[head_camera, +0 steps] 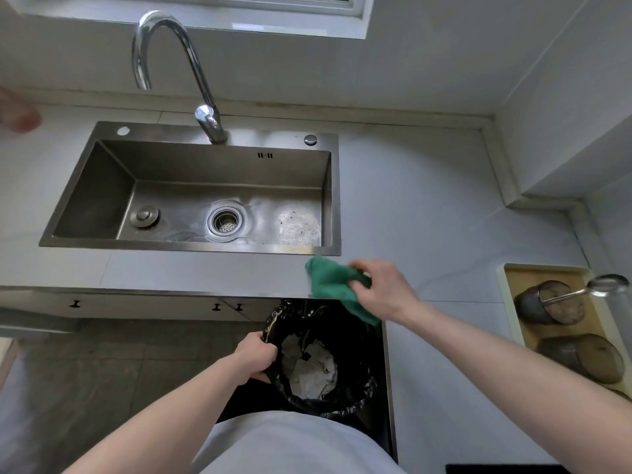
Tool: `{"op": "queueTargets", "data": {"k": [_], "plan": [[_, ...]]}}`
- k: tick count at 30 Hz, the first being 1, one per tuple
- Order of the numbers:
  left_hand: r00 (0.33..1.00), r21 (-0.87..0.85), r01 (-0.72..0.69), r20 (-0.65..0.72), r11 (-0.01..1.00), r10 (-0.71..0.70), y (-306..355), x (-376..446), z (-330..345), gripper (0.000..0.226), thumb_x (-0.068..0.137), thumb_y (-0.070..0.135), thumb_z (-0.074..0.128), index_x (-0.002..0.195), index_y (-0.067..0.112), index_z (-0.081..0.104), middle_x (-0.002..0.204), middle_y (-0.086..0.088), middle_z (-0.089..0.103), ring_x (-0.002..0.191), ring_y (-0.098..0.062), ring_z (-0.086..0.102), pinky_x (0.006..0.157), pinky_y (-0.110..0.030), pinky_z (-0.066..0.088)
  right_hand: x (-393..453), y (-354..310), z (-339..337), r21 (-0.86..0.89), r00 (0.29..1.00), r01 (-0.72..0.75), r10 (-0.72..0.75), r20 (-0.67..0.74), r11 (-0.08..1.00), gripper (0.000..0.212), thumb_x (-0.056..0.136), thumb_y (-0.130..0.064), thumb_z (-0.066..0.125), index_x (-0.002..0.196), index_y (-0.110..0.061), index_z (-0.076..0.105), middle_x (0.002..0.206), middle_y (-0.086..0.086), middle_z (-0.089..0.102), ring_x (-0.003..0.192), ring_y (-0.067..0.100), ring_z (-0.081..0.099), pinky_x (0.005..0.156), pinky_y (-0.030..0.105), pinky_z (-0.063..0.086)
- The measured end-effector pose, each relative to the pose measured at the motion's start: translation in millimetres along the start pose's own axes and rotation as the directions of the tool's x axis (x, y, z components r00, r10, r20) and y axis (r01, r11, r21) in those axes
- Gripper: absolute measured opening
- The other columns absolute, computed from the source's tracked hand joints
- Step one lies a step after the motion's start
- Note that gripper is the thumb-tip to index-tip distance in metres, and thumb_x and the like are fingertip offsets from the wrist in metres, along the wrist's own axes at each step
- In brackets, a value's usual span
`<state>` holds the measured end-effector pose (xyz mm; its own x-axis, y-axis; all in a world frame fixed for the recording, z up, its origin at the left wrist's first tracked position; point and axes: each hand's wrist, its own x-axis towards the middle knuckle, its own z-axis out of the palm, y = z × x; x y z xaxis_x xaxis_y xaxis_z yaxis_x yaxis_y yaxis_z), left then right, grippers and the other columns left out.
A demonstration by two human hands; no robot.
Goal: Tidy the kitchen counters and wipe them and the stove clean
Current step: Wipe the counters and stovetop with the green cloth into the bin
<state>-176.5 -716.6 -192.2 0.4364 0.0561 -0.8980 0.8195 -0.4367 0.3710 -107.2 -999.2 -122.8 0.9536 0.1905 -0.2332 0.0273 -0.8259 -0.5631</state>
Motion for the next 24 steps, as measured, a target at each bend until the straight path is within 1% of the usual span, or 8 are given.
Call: {"op": "queueTargets", "data": {"k": [4, 7, 10, 14, 17, 19, 22, 24], "plan": [[1.000, -0.006, -0.001, 0.009, 1.000, 0.001, -2.6, 1.1, -0.7, 0.034, 0.077, 0.004, 0.045, 0.102, 0.010, 0.067, 0.101, -0.020, 0.073, 0.073, -0.034, 0.078, 0.063, -0.046, 0.065, 29.5, 8.2, -38.4, 0.109, 0.957, -0.078, 0.105, -0.269, 0.991, 0.018, 0.088, -0.030, 0.064, 0.105, -0.030, 0.070, 0.091, -0.010, 0.073, 0.083, 0.015, 0.066, 0.074, 0.030, 0.052], [1.000, -0.014, -0.001, 0.014, 1.000, 0.001, -4.7, 3.7, -2.2, 0.035, 0.075, 0.005, 0.047, 0.103, 0.011, 0.067, 0.102, -0.021, 0.073, 0.074, -0.035, 0.078, 0.063, -0.047, 0.065, 57.7, 20.6, -44.6, 0.141, 0.909, -0.183, 0.222, -0.351, 0.973, 0.020, 0.089, -0.033, 0.064, 0.108, -0.029, 0.069, 0.096, -0.006, 0.074, 0.088, 0.021, 0.067, 0.076, 0.031, 0.052], [1.000, -0.020, 0.001, 0.011, 1.000, -0.001, -4.7, 4.8, -3.5, 0.035, 0.074, 0.006, 0.047, 0.103, 0.011, 0.067, 0.102, -0.022, 0.073, 0.074, -0.035, 0.078, 0.064, -0.047, 0.065, 83.6, 31.1, -31.3, 0.099, 0.908, -0.289, 0.306, -0.287, 0.952, 0.026, 0.092, -0.035, 0.063, 0.117, -0.028, 0.066, 0.106, -0.002, 0.073, 0.097, 0.025, 0.066, 0.077, 0.030, 0.046], [1.000, -0.024, 0.005, 0.013, 1.000, -0.005, -3.6, 5.3, -5.3, 0.036, 0.077, 0.004, 0.046, 0.105, 0.011, 0.067, 0.102, -0.021, 0.073, 0.074, -0.034, 0.078, 0.063, -0.046, 0.065, 106.5, 31.6, -3.9, 0.015, 0.913, -0.368, 0.365, -0.182, 0.930, 0.032, 0.093, -0.035, 0.065, 0.124, -0.029, 0.061, 0.118, 0.000, 0.069, 0.110, 0.028, 0.063, 0.088, 0.036, 0.049], [1.000, -0.017, 0.009, 0.001, 1.000, -0.009, -3.7, 7.6, -6.5, 0.032, 0.080, 0.003, 0.047, 0.104, 0.009, 0.067, 0.101, -0.021, 0.073, 0.074, -0.034, 0.078, 0.062, -0.045, 0.065, 117.9, 25.4, 13.5, -0.032, 0.924, -0.375, 0.370, -0.093, 0.927, 0.049, 0.093, -0.036, 0.070, 0.136, -0.026, 0.050, 0.126, 0.002, 0.065, 0.115, 0.027, 0.060, 0.091, 0.038, 0.050], [1.000, -0.017, 0.008, -0.001, 1.000, -0.008, -4.2, 7.7, -7.9, 0.032, 0.079, 0.003, 0.048, 0.104, 0.010, 0.067, 0.101, -0.020, 0.073, 0.075, -0.034, 0.078, 0.062, -0.044, 0.065, 118.2, 22.2, 21.3, -0.073, 0.926, -0.374, 0.368, -0.084, 0.924, 0.060, 0.092, -0.034, 0.072, 0.144, -0.025, 0.043, 0.129, 0.002, 0.063, 0.120, 0.027, 0.058, 0.095, 0.041, 0.051], [1.000, -0.021, 0.010, 0.008, 1.000, -0.009, -4.7, 7.8, -11.5, 0.033, 0.080, 0.003, 0.050, 0.106, 0.012, 0.067, 0.103, -0.019, 0.073, 0.077, -0.034, 0.078, 0.062, -0.044, 0.065, 105.4, 18.3, 27.4, -0.120, 0.935, -0.353, 0.344, -0.089, 0.928, 0.057, 0.093, -0.030, 0.069, 0.143, -0.025, 0.042, 0.127, 0.004, 0.062, 0.123, 0.028, 0.055, 0.096, 0.042, 0.050], [1.000, -0.013, 0.010, 0.016, 1.000, -0.010, -5.1, 8.2, -14.0, 0.032, 0.081, 0.002, 0.050, 0.107, 0.012, 0.066, 0.104, -0.019, 0.072, 0.079, -0.034, 0.077, 0.062, -0.043, 0.065, 86.2, 15.0, 33.6, -0.119, 0.939, -0.343, 0.335, -0.079, 0.932, 0.049, 0.094, -0.027, 0.067, 0.138, -0.027, 0.045, 0.118, 0.007, 0.062, 0.118, 0.028, 0.055, 0.093, 0.040, 0.048]]}}
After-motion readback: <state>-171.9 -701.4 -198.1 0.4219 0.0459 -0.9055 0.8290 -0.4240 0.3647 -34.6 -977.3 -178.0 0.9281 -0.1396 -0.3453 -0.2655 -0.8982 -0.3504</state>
